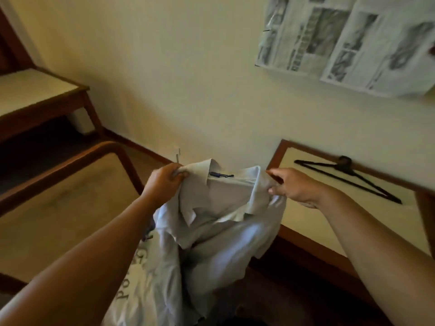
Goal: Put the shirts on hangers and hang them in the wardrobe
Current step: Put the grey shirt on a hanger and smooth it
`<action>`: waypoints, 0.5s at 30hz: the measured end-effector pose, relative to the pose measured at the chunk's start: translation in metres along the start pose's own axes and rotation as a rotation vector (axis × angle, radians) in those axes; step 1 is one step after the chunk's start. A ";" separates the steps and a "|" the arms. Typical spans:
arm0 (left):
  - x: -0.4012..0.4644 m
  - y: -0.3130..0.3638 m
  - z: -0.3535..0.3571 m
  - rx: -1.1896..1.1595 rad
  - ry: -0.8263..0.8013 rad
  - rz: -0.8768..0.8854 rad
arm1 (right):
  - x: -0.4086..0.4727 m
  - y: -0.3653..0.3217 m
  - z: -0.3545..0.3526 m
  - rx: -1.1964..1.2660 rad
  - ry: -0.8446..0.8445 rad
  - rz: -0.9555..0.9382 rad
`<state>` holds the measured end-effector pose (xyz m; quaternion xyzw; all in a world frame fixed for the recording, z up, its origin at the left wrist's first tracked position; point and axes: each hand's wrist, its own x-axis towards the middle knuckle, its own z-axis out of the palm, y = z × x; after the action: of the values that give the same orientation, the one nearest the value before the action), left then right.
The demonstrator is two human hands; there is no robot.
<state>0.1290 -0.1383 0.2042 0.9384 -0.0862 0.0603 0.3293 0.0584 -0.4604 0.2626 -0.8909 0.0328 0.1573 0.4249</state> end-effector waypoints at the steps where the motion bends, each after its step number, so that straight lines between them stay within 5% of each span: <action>1: 0.009 0.016 -0.001 0.009 -0.018 0.043 | -0.011 0.004 -0.013 -0.055 0.048 -0.006; 5: 0.034 0.082 0.003 0.019 -0.107 0.228 | -0.050 0.021 -0.061 -0.358 0.124 0.082; 15: 0.071 0.220 0.034 0.105 -0.213 0.440 | -0.143 0.059 -0.170 -0.230 0.506 -0.021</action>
<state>0.1564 -0.3370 0.3238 0.9138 -0.3196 0.0356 0.2480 -0.0454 -0.6397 0.3628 -0.9446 0.1106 -0.0717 0.3007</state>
